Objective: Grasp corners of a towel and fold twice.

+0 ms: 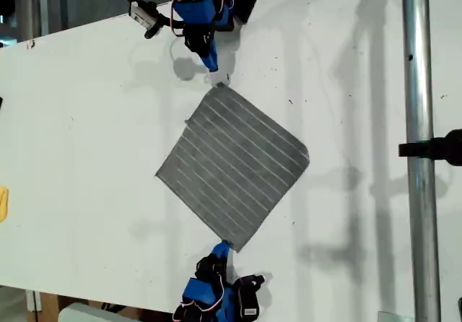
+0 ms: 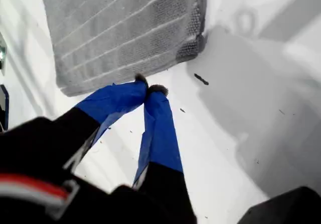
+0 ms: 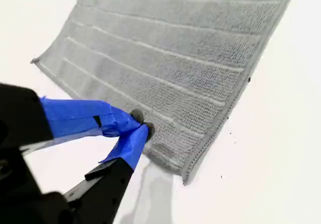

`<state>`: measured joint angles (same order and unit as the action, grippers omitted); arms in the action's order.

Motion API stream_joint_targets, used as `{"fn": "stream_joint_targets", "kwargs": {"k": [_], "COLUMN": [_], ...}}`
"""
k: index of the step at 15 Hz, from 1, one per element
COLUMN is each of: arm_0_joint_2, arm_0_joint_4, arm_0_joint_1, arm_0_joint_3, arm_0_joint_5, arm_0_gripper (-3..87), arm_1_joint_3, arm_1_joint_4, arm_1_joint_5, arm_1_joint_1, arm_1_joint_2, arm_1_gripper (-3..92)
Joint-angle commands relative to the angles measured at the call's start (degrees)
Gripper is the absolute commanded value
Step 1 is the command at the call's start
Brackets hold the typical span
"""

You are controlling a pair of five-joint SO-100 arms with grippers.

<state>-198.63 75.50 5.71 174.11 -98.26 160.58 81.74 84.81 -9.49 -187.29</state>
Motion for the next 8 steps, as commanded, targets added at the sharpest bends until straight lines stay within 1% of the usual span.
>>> {"fn": "stream_joint_targets", "kwargs": {"k": [1,3,5,8], "arm_0_joint_2": [9.14,26.81,43.15,59.68], "arm_0_joint_4": [-1.23,-4.75,-8.53,-15.21], "arm_0_joint_1": [-3.08,-3.87,-5.27,-8.44], "arm_0_joint_3": [-10.55,-23.20,-35.16,-45.97], "arm_0_joint_5": [-3.34,-3.25,-2.11,-0.97], "arm_0_gripper": [-3.1,-3.1,-3.1,-3.1], "arm_1_joint_3": [-10.99,-19.60,-25.31,-32.43], "arm_1_joint_4": [-0.79,-2.99,-2.11,-2.11], "arm_1_joint_5": [-2.46,-6.42,-9.40,-13.36], "arm_1_joint_1": [0.79,0.53,0.00,-0.62], "arm_1_joint_2": [9.93,21.01,26.89,34.37], "arm_1_gripper": [-0.3,-0.3,-0.3,-0.3]}}
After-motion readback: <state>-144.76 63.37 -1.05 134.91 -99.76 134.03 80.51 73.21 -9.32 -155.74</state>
